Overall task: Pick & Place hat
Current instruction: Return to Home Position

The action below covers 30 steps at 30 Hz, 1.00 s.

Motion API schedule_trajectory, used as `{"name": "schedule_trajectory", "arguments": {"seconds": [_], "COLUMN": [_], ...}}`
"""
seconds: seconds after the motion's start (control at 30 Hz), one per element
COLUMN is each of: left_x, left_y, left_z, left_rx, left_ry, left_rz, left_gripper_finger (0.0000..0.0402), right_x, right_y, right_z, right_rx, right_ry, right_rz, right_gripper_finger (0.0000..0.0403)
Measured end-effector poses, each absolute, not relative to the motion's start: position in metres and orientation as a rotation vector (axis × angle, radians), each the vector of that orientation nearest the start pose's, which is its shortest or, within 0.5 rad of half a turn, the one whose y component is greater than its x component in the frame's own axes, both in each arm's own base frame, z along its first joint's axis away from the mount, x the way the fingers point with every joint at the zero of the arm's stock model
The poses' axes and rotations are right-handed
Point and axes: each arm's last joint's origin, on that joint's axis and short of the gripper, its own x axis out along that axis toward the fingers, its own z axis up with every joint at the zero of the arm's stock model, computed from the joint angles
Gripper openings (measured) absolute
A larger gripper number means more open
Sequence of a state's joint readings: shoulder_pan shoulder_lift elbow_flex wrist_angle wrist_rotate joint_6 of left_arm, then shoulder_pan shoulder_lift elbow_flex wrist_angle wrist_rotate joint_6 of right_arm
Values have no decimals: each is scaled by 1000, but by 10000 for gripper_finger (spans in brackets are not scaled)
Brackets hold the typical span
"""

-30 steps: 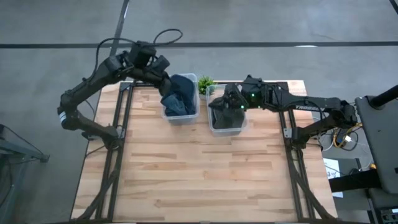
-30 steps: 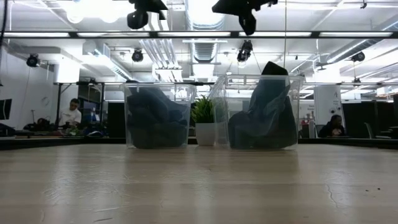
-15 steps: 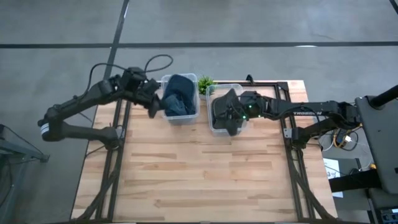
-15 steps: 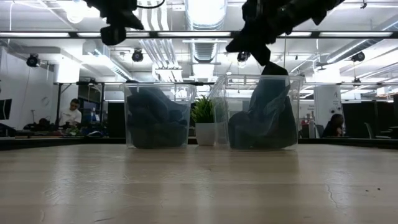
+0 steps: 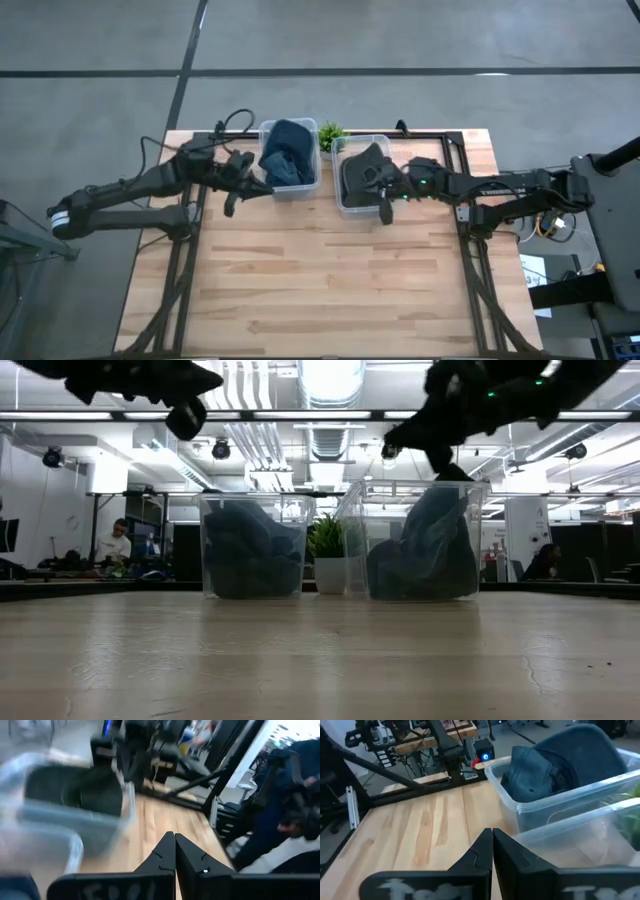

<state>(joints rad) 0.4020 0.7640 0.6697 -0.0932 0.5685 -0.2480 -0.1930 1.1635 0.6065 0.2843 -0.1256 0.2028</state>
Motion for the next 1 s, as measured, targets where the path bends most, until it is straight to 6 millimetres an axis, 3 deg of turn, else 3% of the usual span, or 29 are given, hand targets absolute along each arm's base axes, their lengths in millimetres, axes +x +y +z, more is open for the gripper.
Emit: {"name": "schedule_trajectory", "arguments": {"seconds": [0.1,0.23,0.57,0.73,1.0], "left_x": [156,149,134,129,121], "left_y": [49,46,39,37,34], "left_z": [292,273,269,258,259], "left_rx": [-198,-192,-107,-152,-127], "left_ry": [158,177,-47,-57,-106], "left_rz": [-158,-161,-198,-201,-206], "left_gripper_finger": [0,0,0,0,0], "right_x": [228,208,165,145,120], "right_y": [-41,-37,-28,-24,-20], "right_z": [239,241,230,221,210], "right_rx": [223,187,125,129,115], "right_ry": [242,190,93,31,-83], "right_rz": [-98,-95,-62,-59,-49], "right_gripper_finger": [8,9,9,9,9]}}
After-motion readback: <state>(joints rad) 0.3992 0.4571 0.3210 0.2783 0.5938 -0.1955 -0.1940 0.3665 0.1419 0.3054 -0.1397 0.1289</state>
